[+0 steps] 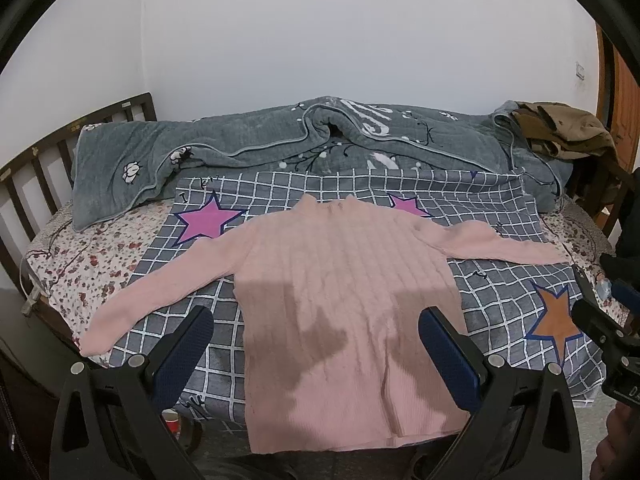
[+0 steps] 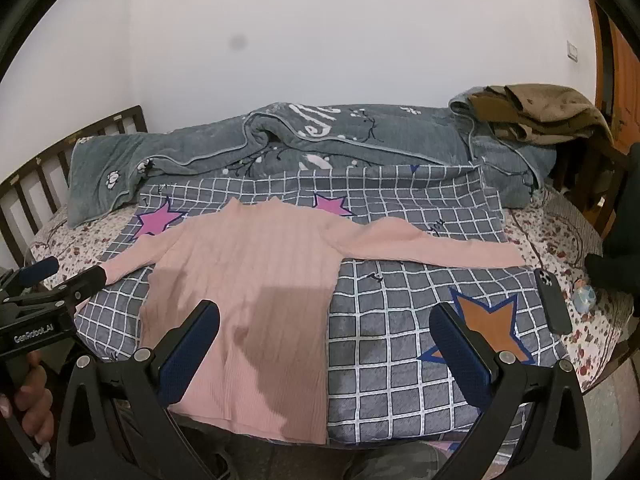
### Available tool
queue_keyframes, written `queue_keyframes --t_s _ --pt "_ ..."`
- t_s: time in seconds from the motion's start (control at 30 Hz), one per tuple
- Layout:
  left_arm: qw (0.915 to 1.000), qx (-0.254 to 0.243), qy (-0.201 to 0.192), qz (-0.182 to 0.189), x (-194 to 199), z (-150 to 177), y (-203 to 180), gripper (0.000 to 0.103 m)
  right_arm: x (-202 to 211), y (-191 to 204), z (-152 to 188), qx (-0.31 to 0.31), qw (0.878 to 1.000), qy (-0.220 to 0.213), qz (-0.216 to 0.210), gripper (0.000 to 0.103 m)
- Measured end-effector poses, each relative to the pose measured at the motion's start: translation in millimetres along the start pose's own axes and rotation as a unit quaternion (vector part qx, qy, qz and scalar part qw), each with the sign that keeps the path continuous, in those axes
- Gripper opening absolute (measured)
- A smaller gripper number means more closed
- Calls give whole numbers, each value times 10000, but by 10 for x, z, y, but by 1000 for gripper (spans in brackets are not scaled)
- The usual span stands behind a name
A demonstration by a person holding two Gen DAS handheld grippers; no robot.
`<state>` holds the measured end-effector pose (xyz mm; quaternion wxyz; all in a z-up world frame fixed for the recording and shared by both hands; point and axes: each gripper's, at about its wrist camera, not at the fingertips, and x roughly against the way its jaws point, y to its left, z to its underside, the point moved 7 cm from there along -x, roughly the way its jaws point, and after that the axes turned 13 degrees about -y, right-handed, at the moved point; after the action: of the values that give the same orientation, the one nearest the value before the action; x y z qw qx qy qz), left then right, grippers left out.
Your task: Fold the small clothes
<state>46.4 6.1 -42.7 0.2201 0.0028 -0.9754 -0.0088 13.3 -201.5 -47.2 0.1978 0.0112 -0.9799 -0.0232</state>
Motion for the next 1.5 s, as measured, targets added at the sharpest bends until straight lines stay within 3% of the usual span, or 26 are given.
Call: queue_keyframes --t_s 0.63,0.83,1.1,1.3,1.5 --pt "10000 88 -28 -2 25 -11 26 103 72 74 -75 179 9989 -432 -66 103" --pt "9999 146 1 -53 -15 -29 48 103 48 95 -49 261 9992 -295 -54 103" --pt "9991 401 118 -36 -135 -3 139 103 56 107 -52 212 9991 -346 -103 103" --pt "9987 492 -27 -132 -157 12 219 103 22 93 -52 137 9991 -375 -135 103" --pt "9943 1015 301 -161 -356 231 552 103 -47 167 8 252 9984 -428 -251 103"
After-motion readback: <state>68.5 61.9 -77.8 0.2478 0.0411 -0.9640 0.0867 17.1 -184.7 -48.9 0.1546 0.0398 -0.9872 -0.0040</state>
